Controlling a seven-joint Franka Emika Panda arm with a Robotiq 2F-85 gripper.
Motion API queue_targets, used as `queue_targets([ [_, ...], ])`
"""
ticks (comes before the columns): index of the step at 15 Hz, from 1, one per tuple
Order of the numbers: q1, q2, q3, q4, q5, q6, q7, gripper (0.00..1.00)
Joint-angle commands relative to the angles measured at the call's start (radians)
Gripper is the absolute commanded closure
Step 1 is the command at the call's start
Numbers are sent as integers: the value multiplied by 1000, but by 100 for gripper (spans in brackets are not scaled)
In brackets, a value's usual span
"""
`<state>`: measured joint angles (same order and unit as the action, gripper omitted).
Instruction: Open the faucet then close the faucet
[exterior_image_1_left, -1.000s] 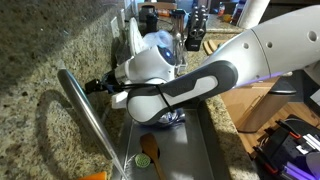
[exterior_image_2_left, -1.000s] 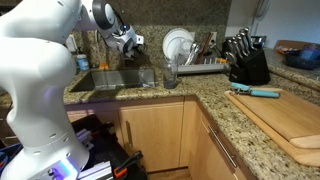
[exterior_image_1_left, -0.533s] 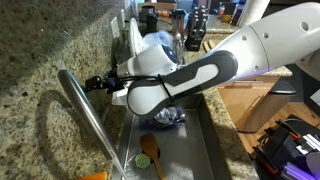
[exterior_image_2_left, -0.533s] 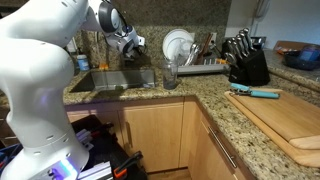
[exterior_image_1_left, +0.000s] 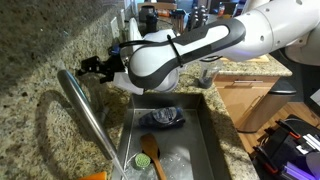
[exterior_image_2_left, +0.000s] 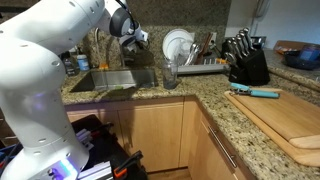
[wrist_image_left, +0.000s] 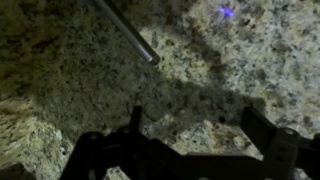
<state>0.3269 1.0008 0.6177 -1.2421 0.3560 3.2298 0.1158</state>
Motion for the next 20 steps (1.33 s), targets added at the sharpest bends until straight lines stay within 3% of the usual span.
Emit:
queue_targets([
  [1, 75, -35, -141, -23, 9, 83, 24, 0],
  [2, 117, -61, -229, -43, 30, 98, 41, 0],
  [4, 168, -122, -385, -136, 56, 22, 137, 0],
  [6, 271, -130, -546, -144, 109, -56, 199, 0],
  [7, 203, -57, -426, -56, 32, 0, 174, 0],
  [8, 218, -60, -459, -62, 29, -8, 193, 0],
  [12, 200, -31, -407, -50, 13, -46, 193, 0],
  [15, 219, 19, -422, -42, 11, -83, 221, 0],
  [20, 212, 39, -397, -32, -4, -31, 205, 0],
])
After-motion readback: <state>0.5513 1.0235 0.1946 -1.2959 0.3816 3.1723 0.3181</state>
